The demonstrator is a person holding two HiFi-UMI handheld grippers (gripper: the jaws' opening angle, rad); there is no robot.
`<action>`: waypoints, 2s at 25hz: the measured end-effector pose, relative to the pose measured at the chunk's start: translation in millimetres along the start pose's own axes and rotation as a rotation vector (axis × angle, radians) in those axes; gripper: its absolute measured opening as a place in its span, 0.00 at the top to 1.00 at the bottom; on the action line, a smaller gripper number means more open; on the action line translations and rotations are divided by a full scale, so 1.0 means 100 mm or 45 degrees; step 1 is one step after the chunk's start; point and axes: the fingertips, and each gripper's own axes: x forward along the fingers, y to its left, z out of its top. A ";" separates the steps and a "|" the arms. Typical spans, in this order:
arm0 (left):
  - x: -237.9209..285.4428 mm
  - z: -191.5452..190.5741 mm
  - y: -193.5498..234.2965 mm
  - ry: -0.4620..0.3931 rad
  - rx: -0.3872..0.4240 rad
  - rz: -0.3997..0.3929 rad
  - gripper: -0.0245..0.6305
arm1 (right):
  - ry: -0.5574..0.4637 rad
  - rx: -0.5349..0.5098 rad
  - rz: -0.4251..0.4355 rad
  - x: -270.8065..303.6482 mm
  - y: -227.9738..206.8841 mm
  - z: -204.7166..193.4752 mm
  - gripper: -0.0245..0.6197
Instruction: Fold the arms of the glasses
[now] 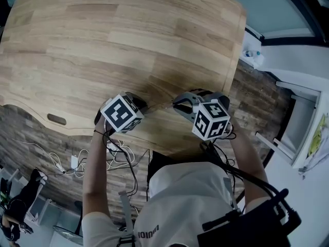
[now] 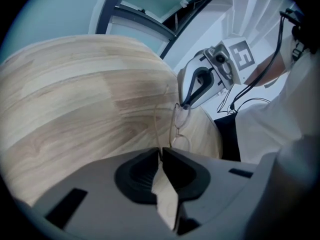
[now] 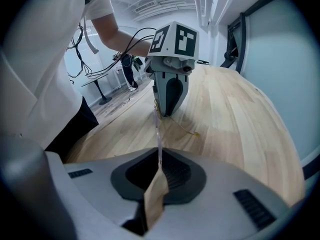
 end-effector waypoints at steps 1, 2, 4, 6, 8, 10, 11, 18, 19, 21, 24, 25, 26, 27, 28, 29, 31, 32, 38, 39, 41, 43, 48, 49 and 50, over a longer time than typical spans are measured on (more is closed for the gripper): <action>0.00 -0.01 0.00 -0.003 -0.001 -0.004 0.92 | -0.001 0.000 -0.001 0.00 0.00 0.00 0.90; 0.00 0.00 0.00 -0.008 -0.001 -0.010 0.92 | -0.002 -0.001 -0.001 0.00 0.00 0.00 0.90; 0.00 -0.02 -0.01 -0.007 -0.001 -0.030 0.92 | -0.001 -0.004 0.001 0.00 0.00 0.00 0.90; 0.00 -0.03 -0.04 -0.005 -0.003 -0.068 0.92 | 0.003 -0.009 0.005 0.00 0.00 0.00 0.90; -0.01 -0.02 -0.08 -0.015 -0.011 -0.113 0.82 | 0.006 -0.013 0.007 0.00 0.01 0.00 0.90; -0.01 0.00 -0.10 -0.022 -0.016 -0.130 0.78 | 0.006 -0.013 0.006 0.00 0.01 0.00 0.90; -0.01 0.00 -0.09 -0.022 -0.016 -0.129 0.78 | 0.007 -0.012 0.005 0.00 0.01 0.00 0.90; 0.03 0.04 -0.12 -0.039 -0.029 -0.150 0.78 | 0.009 -0.009 0.002 0.01 0.01 0.00 0.90; 0.04 0.05 -0.15 -0.043 -0.030 -0.167 0.78 | 0.009 -0.009 0.001 0.01 0.01 0.00 0.90; 0.05 0.08 -0.20 -0.048 -0.028 -0.197 0.78 | 0.013 -0.011 0.000 0.01 0.01 0.01 0.90; 0.07 0.10 -0.23 -0.040 -0.013 -0.218 0.78 | 0.016 -0.011 -0.002 0.02 0.00 0.01 0.90; 0.08 0.11 -0.24 -0.035 -0.006 -0.226 0.78 | 0.016 -0.009 -0.003 0.02 -0.01 0.01 0.90; 0.08 0.11 -0.25 -0.031 0.000 -0.236 0.78 | 0.016 -0.007 -0.004 0.02 -0.01 0.00 0.90; 0.09 0.12 -0.27 -0.030 0.004 -0.247 0.78 | 0.017 -0.005 -0.005 0.02 -0.01 0.00 0.90; 0.09 0.12 -0.28 -0.031 0.006 -0.259 0.78 | 0.019 -0.003 -0.005 0.02 -0.01 0.00 0.90; 0.10 0.13 -0.29 -0.034 0.006 -0.268 0.78 | 0.020 -0.001 -0.005 0.02 -0.01 -0.01 0.90; 0.11 0.15 -0.30 -0.038 0.009 -0.280 0.78 | 0.021 0.003 -0.004 0.02 0.00 -0.01 0.90; 0.11 0.16 -0.30 -0.041 0.013 -0.281 0.78 | 0.021 0.003 -0.003 0.02 0.00 0.00 0.90; -0.05 0.20 -0.16 -0.116 0.015 -0.186 0.78 | 0.019 0.005 -0.007 0.01 -0.01 -0.01 0.90; -0.10 0.21 -0.12 -0.144 0.003 -0.159 0.78 | 0.017 0.007 -0.010 0.01 -0.02 -0.01 0.90; -0.20 0.22 -0.06 -0.196 -0.025 -0.114 0.78 | 0.015 0.008 -0.018 0.00 -0.03 0.00 0.90; -0.25 0.21 -0.01 -0.225 -0.053 -0.092 0.79 | 0.015 0.010 -0.023 0.00 -0.04 0.00 0.90; -0.29 0.23 0.03 -0.324 -0.139 -0.108 0.79 | 0.017 0.019 -0.024 0.02 -0.04 0.00 0.90; -0.32 0.25 0.03 -0.358 -0.159 -0.125 0.79 | 0.017 0.020 -0.024 0.02 -0.04 0.00 0.90; -0.35 0.28 0.02 -0.395 -0.177 -0.147 0.79 | 0.017 0.021 -0.025 0.02 -0.04 0.00 0.90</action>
